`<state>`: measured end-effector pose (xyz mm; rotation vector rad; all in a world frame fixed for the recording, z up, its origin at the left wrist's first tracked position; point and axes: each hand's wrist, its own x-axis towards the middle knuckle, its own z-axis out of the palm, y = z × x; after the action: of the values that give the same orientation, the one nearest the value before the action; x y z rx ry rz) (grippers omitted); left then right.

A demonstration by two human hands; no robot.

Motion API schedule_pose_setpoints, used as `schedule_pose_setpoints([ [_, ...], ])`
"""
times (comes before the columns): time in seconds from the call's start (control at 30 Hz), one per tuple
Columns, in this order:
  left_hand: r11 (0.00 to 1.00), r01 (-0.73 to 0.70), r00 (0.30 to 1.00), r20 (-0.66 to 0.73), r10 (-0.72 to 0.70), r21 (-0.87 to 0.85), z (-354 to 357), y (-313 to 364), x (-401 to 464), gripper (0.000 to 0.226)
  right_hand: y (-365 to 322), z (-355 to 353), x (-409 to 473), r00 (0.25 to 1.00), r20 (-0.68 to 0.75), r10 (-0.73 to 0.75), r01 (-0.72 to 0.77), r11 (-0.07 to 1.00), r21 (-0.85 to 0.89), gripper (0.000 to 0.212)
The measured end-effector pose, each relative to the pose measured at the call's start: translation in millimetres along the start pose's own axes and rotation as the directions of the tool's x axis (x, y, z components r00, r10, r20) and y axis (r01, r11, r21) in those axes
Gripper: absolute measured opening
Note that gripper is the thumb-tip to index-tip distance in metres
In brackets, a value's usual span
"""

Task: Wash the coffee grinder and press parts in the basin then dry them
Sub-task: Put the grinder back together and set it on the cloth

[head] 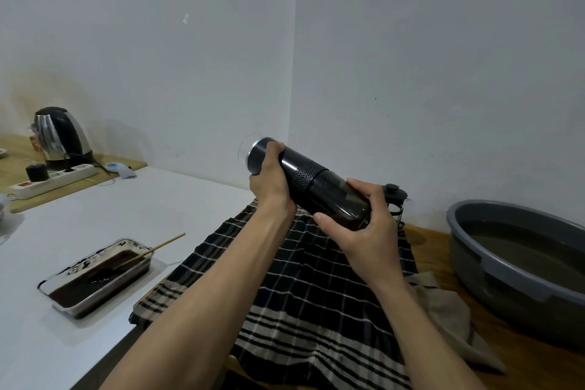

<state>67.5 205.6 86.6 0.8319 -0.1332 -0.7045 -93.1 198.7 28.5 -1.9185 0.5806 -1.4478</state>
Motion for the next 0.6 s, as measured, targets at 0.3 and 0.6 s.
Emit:
schedule_pose_setpoints([
  [0.3,1.000,-0.012,0.997,-0.082,0.013,0.016,1,17,8,0.053,5,8,-17,0.994,-0.088,-0.059,0.045,0.988,-0.150,0.069],
  [0.6,0.994,0.034,0.992,-0.119,-0.046,-0.106,-5,41,17,0.037,4,9,-6,0.998,-0.057,0.004,-0.004,1.000,0.004,0.069],
])
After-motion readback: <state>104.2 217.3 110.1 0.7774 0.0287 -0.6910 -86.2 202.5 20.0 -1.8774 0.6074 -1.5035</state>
